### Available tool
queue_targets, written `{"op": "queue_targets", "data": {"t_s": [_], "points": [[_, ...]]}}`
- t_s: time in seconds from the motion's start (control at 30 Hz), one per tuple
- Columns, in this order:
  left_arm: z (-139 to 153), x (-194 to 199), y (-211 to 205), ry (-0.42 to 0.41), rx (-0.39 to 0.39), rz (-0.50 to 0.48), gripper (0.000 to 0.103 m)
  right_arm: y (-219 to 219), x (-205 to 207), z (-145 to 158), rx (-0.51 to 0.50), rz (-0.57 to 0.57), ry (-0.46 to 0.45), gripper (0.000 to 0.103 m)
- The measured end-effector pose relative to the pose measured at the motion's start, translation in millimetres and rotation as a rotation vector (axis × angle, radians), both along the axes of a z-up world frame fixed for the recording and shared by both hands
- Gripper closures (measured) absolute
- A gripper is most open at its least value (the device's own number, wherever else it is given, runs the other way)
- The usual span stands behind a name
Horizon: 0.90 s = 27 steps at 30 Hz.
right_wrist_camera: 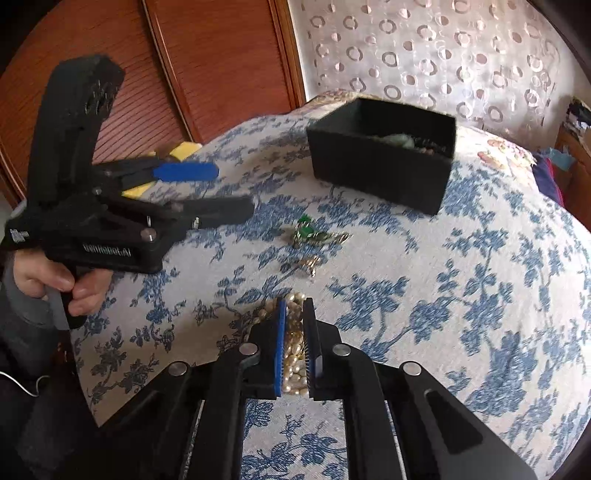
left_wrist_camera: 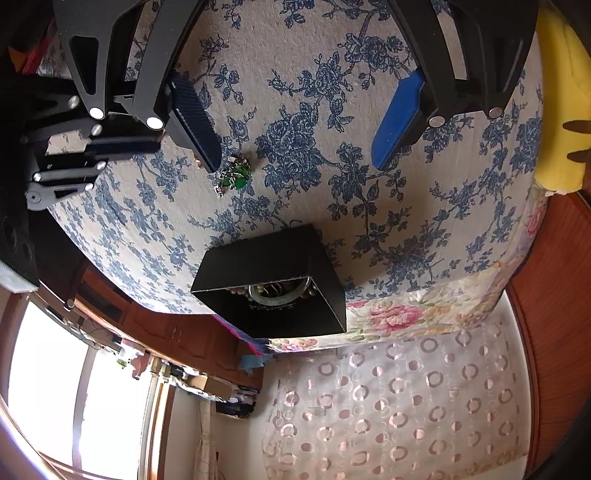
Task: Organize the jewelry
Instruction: 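Lift the pearl strand with the right gripper while the left gripper reaches the green brooch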
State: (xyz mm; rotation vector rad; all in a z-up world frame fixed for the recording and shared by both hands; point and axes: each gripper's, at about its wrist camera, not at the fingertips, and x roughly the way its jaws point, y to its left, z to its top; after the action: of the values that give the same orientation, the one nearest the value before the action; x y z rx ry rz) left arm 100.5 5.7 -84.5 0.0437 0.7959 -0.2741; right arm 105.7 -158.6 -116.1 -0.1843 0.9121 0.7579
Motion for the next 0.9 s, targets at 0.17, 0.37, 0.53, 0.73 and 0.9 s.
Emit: {"op": "queue_targets", "data": {"t_s": [0.17, 0.37, 0.53, 0.73, 0.9], "points": [[0, -2, -1, -0.001, -0.006, -0.002, 0.023, -18, 2, 26, 0.038, -0.036, -0.065, 0.093], [-2, -1, -8, 0.003, -0.003, -0.016, 0.023, -35, 5, 57, 0.059, -0.074, -0.146, 0.093], [-3, 1, -13, 0.010, -0.003, -0.023, 0.023, -43, 9, 74, 0.070, -0.092, -0.195, 0.093], [-3, 3, -16, 0.009, -0.007, -0.027, 0.023, -49, 14, 89, 0.089, -0.109, -0.243, 0.093], [-2, 6, -21, 0.007, -0.002, -0.037, 0.023, -57, 18, 97, 0.101, -0.135, -0.264, 0.093]]}}
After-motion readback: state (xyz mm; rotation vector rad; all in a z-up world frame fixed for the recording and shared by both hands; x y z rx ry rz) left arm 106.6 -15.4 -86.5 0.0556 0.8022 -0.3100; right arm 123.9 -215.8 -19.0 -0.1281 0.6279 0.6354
